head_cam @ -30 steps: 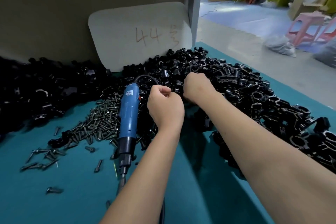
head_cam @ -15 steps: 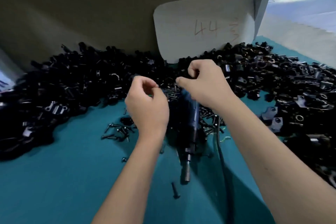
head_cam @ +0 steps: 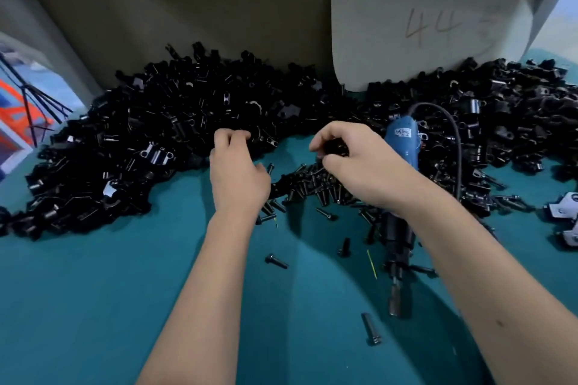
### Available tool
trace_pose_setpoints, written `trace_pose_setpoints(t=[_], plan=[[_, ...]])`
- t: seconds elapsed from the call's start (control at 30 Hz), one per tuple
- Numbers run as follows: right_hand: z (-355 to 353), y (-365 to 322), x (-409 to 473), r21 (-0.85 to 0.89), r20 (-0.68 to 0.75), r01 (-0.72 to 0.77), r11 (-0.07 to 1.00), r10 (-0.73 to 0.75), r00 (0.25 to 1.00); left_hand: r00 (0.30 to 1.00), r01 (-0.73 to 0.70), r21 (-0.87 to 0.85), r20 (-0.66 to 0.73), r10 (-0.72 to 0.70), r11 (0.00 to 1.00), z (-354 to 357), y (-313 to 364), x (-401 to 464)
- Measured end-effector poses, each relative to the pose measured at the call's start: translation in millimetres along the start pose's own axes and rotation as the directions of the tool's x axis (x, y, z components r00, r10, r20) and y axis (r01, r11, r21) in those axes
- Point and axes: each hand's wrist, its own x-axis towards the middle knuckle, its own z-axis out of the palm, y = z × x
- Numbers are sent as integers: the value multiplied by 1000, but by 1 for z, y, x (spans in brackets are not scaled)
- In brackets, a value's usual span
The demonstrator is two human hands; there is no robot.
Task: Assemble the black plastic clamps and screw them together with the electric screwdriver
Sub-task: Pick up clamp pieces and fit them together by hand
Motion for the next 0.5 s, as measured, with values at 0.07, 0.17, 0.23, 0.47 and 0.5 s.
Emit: trace_pose_setpoints(t=[0.07, 0.17, 0.23, 0.47, 0.5], plan=[[-3, 2, -2, 157, 86, -102, 982, 89, 992, 996, 78, -35, -41, -80, 996, 0, 0, 0], [-8, 3, -8, 244, 171, -176, 954, 137, 976, 980, 185, -63, -57, -189, 981, -1, -2, -2], [-11, 2, -11, 307, 170, -164, 938, 115, 979, 975, 196, -99, -87, -204, 976, -2, -4, -3], [-24, 5, -15, 491, -46, -99, 866, 140, 989, 958, -95, -605, -272, -93, 791, -3, 34, -24], [-26, 5, -15, 465, -76, -82, 882, 132, 988, 970, -122, -651, -238, -49, 749, 1, 40, -28]])
